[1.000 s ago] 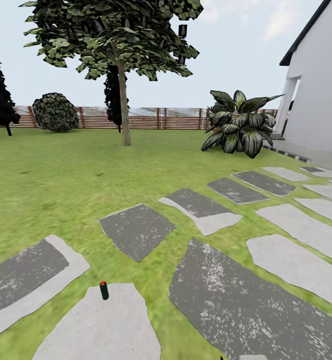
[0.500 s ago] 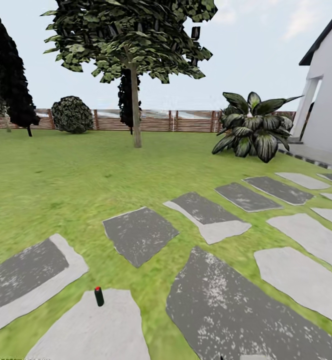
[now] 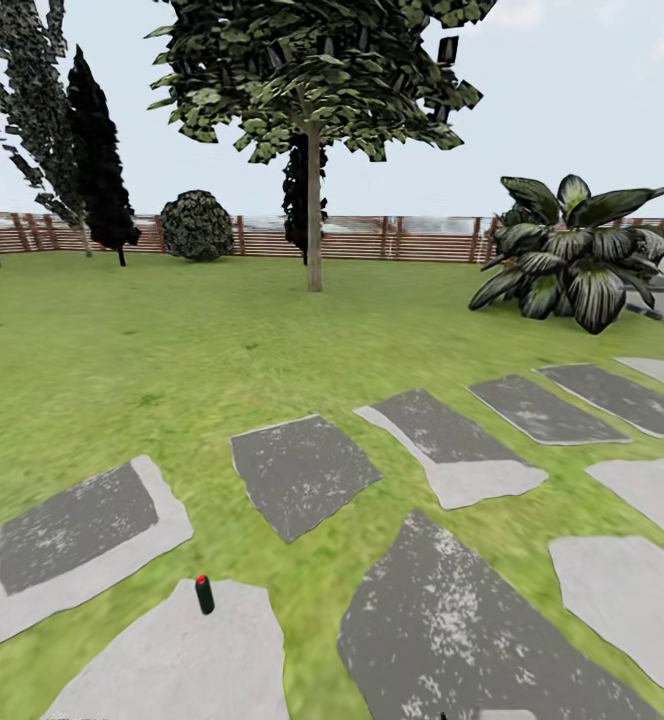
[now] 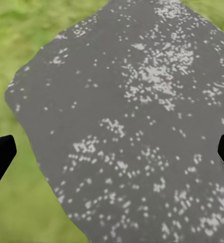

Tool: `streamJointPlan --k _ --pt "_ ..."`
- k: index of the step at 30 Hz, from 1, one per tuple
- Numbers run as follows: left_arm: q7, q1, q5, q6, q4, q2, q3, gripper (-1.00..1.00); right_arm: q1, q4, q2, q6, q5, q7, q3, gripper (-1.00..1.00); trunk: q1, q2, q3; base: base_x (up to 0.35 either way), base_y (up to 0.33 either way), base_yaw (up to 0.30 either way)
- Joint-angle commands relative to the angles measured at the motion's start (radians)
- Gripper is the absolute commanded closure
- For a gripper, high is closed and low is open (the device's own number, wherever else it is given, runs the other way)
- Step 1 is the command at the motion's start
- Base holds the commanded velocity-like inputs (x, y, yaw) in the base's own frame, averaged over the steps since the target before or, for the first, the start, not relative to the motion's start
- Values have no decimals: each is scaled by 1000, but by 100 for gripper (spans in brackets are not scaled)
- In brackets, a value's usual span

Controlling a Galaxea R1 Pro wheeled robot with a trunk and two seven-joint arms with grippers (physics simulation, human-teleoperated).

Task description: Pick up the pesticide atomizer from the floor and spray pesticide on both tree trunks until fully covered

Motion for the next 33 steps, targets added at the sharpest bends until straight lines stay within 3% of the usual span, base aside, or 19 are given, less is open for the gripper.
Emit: streamJointPlan --k 1,6,33 --pt "0 -1 0 -4 1 0 4 -100 0 1 0 -3 0 0 0 -100 0 0 -1 179 -231 277" --pt "0 -1 0 -4 1 0 4 -100 0 1 0 -2 0 0 0 -100 0 0 -1 179 -231 183" --pt "3 -1 0 -4 1 1 4 -100 0 1 0 -2 0 0 0 -100 0 0 -1 167 -237 28"
